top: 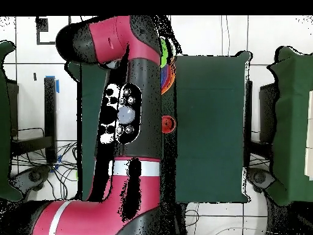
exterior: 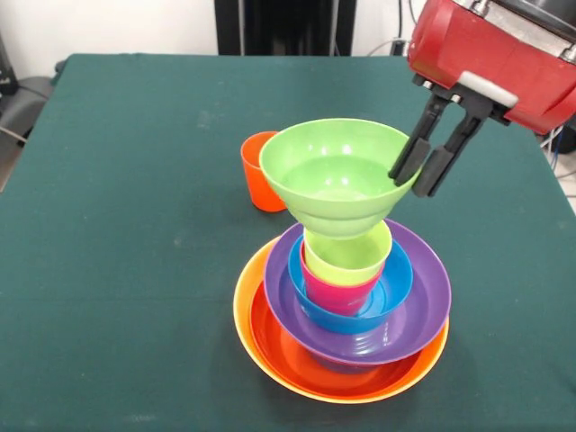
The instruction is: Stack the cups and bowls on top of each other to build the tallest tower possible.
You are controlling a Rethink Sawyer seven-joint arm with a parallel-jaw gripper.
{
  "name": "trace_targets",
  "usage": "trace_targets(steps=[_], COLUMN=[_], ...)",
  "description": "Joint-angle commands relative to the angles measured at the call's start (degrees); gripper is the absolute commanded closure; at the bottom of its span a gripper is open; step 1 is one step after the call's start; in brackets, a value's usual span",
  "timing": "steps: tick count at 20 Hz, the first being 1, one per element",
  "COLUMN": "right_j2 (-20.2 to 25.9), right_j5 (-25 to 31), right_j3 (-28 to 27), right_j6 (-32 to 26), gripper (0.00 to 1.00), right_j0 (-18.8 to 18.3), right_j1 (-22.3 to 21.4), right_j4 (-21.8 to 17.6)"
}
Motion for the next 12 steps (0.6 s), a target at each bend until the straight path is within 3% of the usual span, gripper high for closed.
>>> trace_targets(steps=[1,12], right_j2=[1.9,2.4], right_j5=[-3.1,-5.1], right_j3=[7.6,7.2], right_j6=[9.6,10.5], gripper=[1.00,1.00], right_j0=[1.1,1.2], right_j1=[2.3,3.8], right_j4=[0.4,1.7])
